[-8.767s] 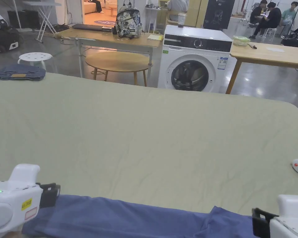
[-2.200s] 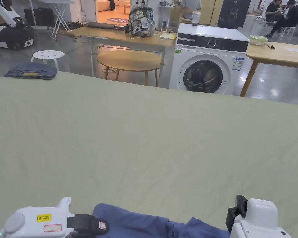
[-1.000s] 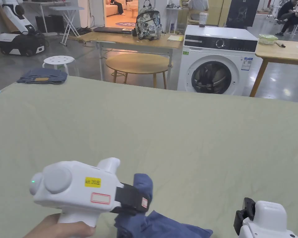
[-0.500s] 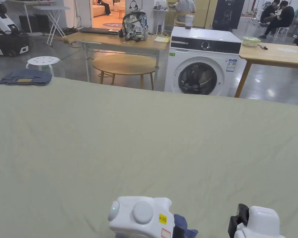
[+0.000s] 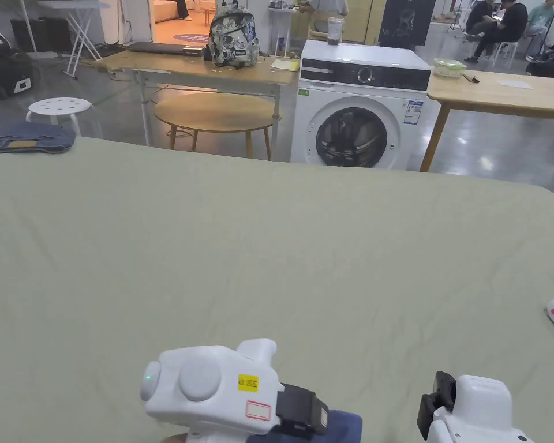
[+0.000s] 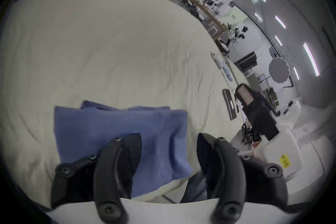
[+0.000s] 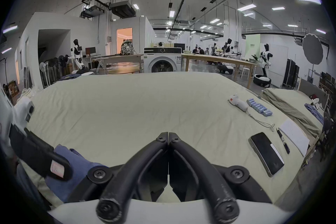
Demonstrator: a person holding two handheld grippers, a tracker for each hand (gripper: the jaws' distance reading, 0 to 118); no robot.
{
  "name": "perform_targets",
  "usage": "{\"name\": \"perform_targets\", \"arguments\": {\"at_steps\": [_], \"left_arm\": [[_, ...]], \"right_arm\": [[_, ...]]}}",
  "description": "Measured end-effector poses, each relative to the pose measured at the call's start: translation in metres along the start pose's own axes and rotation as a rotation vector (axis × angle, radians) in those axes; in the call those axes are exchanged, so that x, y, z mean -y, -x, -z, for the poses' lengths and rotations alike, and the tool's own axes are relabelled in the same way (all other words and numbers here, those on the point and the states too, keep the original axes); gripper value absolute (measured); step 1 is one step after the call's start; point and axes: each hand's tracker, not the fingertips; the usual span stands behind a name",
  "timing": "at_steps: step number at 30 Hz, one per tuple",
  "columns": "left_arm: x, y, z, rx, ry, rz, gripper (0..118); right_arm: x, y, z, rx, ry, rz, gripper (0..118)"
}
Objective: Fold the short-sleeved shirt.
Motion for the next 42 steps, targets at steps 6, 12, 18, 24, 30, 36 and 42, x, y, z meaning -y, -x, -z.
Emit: {"name": "perform_targets", "arguments": {"at_steps": [6,12,18,24,30,36,42], "left_arm": [[0.010,0.034,0.045,0.014,0.113,-0.063,5],[0.027,0.049,0.077,0.052,0.102,-0.119,0],[0.023,0.043,0.065,0.063,0.088,-0.077,0],[0.008,0.025,0.015,0.055,-0.157,0.038,0],[0.018,-0.006,-0.039,-0.323,-0.594,0.299,0],[0.025,0.004,-0.064,-0.587,-0.931,0.350,0],[0.030,0.024,-0.081,-0.752,-1.069,0.344,0]], "right_arm": [[0.001,0.001,0.000,-0.006,0.003,0.003,0],[-0.001,0.001,0.000,-0.008,-0.001,-0.005,0],[-0.003,0.001,0.001,-0.011,-0.015,0.000,0],[-0.013,0.011,0.004,-0.017,-0.063,0.009,0],[-0.032,0.025,0.002,-0.022,-0.166,0.012,0],[-0.047,0.035,-0.001,-0.019,-0.232,0.010,0],[-0.054,0.043,-0.004,-0.009,-0.307,-0.011,0]]}}
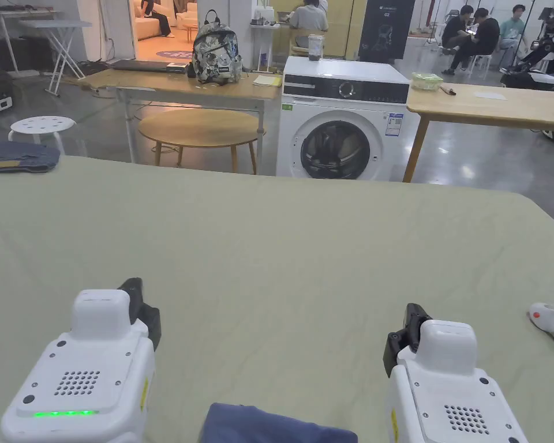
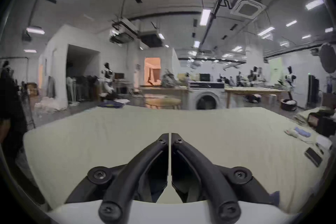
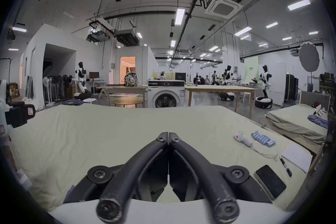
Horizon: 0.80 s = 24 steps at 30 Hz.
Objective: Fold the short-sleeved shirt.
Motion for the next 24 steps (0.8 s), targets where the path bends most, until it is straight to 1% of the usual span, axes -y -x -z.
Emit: {"name": "perform_targets", "arguments": {"at_steps": [4,7,9,11,15,16,18,20,22,23,24], "left_arm": [[-0.001,0.010,0.001,0.004,0.006,-0.015,0],[-0.002,0.015,0.000,0.000,0.018,-0.025,0],[0.000,0.016,-0.002,0.002,0.028,-0.019,0],[0.004,0.018,-0.004,0.024,0.045,-0.010,0],[0.014,0.020,-0.011,0.056,0.086,-0.003,0],[0.016,0.021,-0.012,0.067,0.106,-0.008,0],[0.023,0.022,-0.017,0.077,0.134,-0.015,0],[0.031,0.024,-0.022,0.088,0.158,-0.011,0],[0.041,0.027,-0.027,0.102,0.197,-0.024,0],[0.045,0.029,-0.028,0.117,0.225,-0.037,0],[0.049,0.031,-0.030,0.128,0.258,-0.052,0]], "right_arm": [[-0.001,0.004,0.003,0.009,-0.023,-0.031,0],[0.005,0.005,-0.002,-0.012,0.018,-0.042,0],[0.014,0.009,-0.013,-0.048,0.098,-0.035,0],[0.028,0.013,-0.028,-0.119,0.164,-0.019,0],[0.067,0.033,-0.048,-0.224,0.317,-0.098,0],[0.078,0.038,-0.049,-0.235,0.361,-0.119,0],[0.096,0.046,-0.047,-0.253,0.426,-0.123,0],[0.113,0.052,-0.041,-0.241,0.479,-0.137,0],[0.130,0.056,-0.028,-0.176,0.540,-0.171,0],[0.137,0.056,-0.022,-0.158,0.570,-0.162,0],[0.143,0.053,-0.017,-0.151,0.599,-0.128,0]]}}
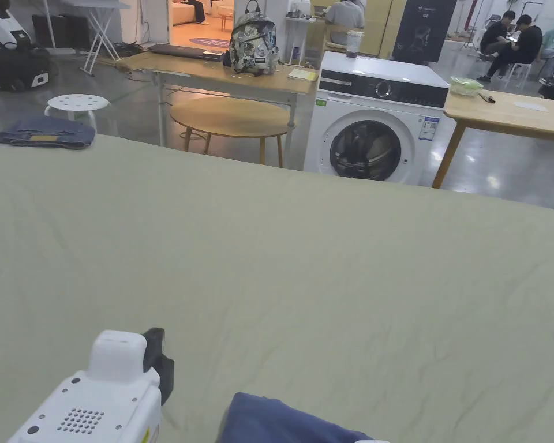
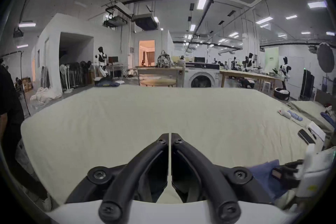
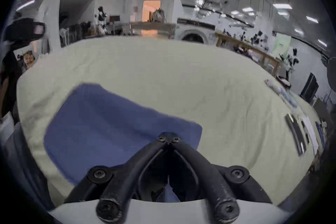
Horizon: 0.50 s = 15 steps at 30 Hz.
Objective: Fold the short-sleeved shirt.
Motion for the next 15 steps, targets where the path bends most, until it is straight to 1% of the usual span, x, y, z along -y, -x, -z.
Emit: {"name": "perform_targets", "arguments": {"at_steps": [1,2,4,6,7,10,12,13,14,15], "left_arm": [[0.004,0.003,0.000,0.017,0.039,-0.020,0],[0.008,0.006,0.000,0.041,0.086,-0.041,0],[0.013,0.014,0.004,0.110,0.213,-0.108,1],[0.018,0.021,0.008,0.171,0.280,-0.160,6],[0.020,0.024,0.012,0.204,0.318,-0.183,11],[0.022,0.037,0.025,0.320,0.427,-0.297,16],[0.022,0.047,0.038,0.397,0.498,-0.374,30],[0.022,0.053,0.046,0.448,0.532,-0.410,45],[0.025,0.060,0.055,0.508,0.563,-0.451,53],[0.025,0.066,0.065,0.567,0.608,-0.493,57]], "right_arm": [[0.001,-0.003,0.005,-0.011,0.014,0.028,0],[0.001,-0.004,0.007,-0.014,0.008,0.029,0],[-0.002,0.001,0.004,0.001,-0.010,0.004,0],[-0.002,-0.004,0.011,0.003,-0.004,-0.003,0],[-0.002,-0.007,0.013,-0.001,0.000,0.006,0],[-0.001,-0.010,0.012,-0.011,0.003,0.026,0],[-0.002,-0.010,0.012,-0.014,0.005,0.025,0],[0.002,-0.015,0.019,-0.017,0.007,0.025,0],[0.002,-0.017,0.020,-0.020,0.008,0.028,0],[0.002,-0.018,0.020,-0.023,0.010,0.034,0]]}}
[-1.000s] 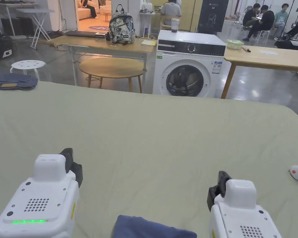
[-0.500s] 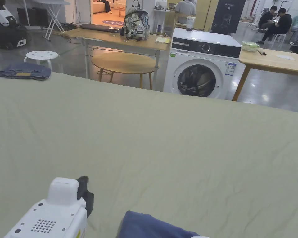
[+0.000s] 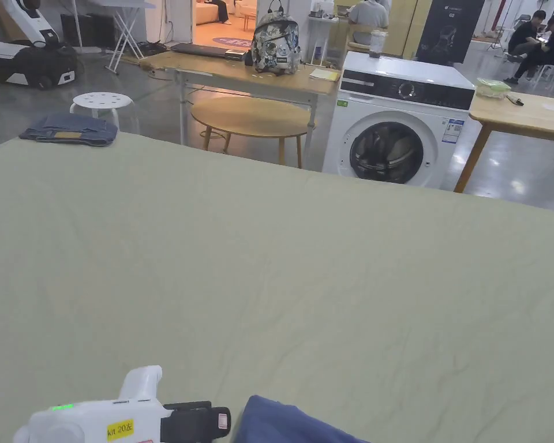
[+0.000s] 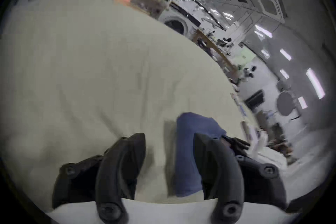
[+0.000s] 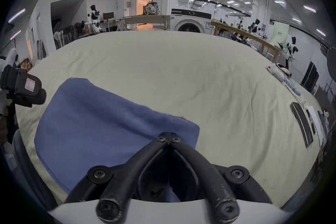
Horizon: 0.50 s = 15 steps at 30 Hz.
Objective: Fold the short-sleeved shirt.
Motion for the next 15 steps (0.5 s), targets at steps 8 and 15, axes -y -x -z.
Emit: {"name": "perform_targets", "arguments": {"at_steps": [8,15], "left_arm": [[-0.018,0.013,0.048,0.198,0.259,-0.091,84],[-0.008,0.005,0.079,0.323,0.325,-0.150,66]], "right_arm": [[0.001,0.000,-0.006,-0.016,-0.002,0.013,0],[0.002,-0.001,-0.007,-0.025,0.001,0.019,0]]}}
